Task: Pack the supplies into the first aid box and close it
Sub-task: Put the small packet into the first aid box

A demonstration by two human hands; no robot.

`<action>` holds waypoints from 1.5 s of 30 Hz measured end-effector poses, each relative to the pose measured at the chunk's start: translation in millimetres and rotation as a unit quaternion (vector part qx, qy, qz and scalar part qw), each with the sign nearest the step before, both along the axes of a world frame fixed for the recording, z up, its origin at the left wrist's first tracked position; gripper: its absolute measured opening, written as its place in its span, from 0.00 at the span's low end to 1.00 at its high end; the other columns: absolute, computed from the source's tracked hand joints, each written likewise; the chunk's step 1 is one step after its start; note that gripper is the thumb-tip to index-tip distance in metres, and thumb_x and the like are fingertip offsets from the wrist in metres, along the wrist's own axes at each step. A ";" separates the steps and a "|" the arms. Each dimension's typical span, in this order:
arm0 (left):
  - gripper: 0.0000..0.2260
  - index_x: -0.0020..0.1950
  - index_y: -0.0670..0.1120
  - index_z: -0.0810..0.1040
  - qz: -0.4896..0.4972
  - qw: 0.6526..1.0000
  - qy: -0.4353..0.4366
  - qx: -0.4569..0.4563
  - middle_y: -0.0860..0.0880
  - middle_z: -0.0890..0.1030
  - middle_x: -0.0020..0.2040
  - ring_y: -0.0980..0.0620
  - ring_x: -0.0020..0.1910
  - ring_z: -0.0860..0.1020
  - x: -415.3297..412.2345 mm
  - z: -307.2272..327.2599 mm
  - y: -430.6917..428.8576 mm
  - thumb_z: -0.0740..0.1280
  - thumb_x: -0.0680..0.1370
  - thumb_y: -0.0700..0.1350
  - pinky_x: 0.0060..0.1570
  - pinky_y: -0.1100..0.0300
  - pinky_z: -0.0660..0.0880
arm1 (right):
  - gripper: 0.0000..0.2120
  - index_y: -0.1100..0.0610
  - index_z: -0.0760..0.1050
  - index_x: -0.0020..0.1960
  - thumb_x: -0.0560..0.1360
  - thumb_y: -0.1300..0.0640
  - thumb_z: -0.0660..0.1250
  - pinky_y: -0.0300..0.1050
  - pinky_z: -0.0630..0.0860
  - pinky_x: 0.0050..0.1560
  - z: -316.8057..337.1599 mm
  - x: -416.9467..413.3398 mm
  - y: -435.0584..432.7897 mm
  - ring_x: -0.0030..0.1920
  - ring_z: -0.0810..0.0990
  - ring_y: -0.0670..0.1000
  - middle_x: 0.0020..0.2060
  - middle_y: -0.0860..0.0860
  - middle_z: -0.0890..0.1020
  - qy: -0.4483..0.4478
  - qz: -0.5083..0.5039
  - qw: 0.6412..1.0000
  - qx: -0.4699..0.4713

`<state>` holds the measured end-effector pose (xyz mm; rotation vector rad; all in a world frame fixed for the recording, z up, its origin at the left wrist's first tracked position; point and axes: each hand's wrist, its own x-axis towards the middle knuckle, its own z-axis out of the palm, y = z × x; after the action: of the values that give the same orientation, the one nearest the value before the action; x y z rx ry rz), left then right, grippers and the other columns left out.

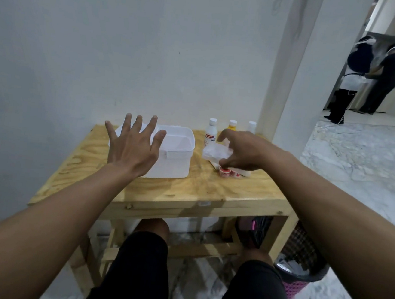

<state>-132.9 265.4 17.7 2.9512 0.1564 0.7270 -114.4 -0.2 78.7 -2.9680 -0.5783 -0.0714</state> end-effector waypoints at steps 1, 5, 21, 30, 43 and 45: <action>0.30 0.82 0.55 0.55 0.003 1.000 -0.003 -0.002 0.44 0.61 0.80 0.43 0.81 0.50 1.6 2.1 2.7 0.40 0.82 0.64 0.73 0.30 0.40 | 0.31 0.46 0.68 0.69 0.69 0.43 0.73 0.49 0.75 0.51 7.9 3.1 2.3 0.53 0.76 0.52 0.57 0.50 0.79 -0.003 -0.002 1.000 0.007; 0.29 0.82 0.54 0.56 0.014 1.000 0.015 -0.012 0.44 0.60 0.81 0.43 0.81 0.50 10.4 12.5 15.0 0.40 0.82 0.63 0.73 0.30 0.42 | 0.28 0.47 0.70 0.66 0.69 0.42 0.74 0.49 0.74 0.53 38.9 12.5 21.7 0.52 0.74 0.51 0.53 0.47 0.77 -0.005 0.000 0.999 0.041; 0.25 0.83 0.54 0.49 0.004 0.986 0.151 -0.065 0.44 0.51 0.83 0.41 0.81 0.48 33.0 19.9 47.0 0.43 0.84 0.55 0.72 0.29 0.46 | 0.23 0.59 0.72 0.38 0.70 0.40 0.74 0.42 0.69 0.31 49.2 53.4 121.1 0.30 0.77 0.52 0.33 0.52 0.78 0.068 -0.038 0.996 0.048; 0.27 0.83 0.50 0.50 -0.006 0.982 0.165 -0.090 0.47 0.52 0.83 0.41 0.81 0.47 34.7 14.5 49.0 0.44 0.84 0.56 0.74 0.31 0.46 | 0.21 0.57 0.69 0.38 0.72 0.42 0.73 0.43 0.71 0.33 36.9 58.5 141.9 0.32 0.76 0.50 0.33 0.51 0.77 0.074 -0.051 0.996 0.006; 0.26 0.83 0.48 0.52 0.001 0.986 0.159 -0.055 0.46 0.53 0.83 0.41 0.81 0.48 34.2 10.9 49.3 0.47 0.84 0.52 0.75 0.32 0.49 | 0.20 0.54 0.71 0.55 0.73 0.44 0.73 0.51 0.79 0.58 6.8 61.1 171.7 0.54 0.82 0.56 0.49 0.52 0.79 0.148 -0.071 0.985 -0.052; 0.26 0.83 0.48 0.52 0.003 0.986 0.159 -0.052 0.46 0.52 0.83 0.41 0.81 0.48 34.5 10.6 49.1 0.47 0.85 0.52 0.75 0.32 0.49 | 0.18 0.55 0.74 0.54 0.74 0.42 0.71 0.51 0.79 0.58 -0.2 63.7 173.3 0.54 0.82 0.55 0.49 0.51 0.79 0.157 -0.063 0.983 -0.077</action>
<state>-98.4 314.5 28.3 2.9443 0.2205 0.2326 -50.7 173.1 78.5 -3.0668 -0.3685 0.4423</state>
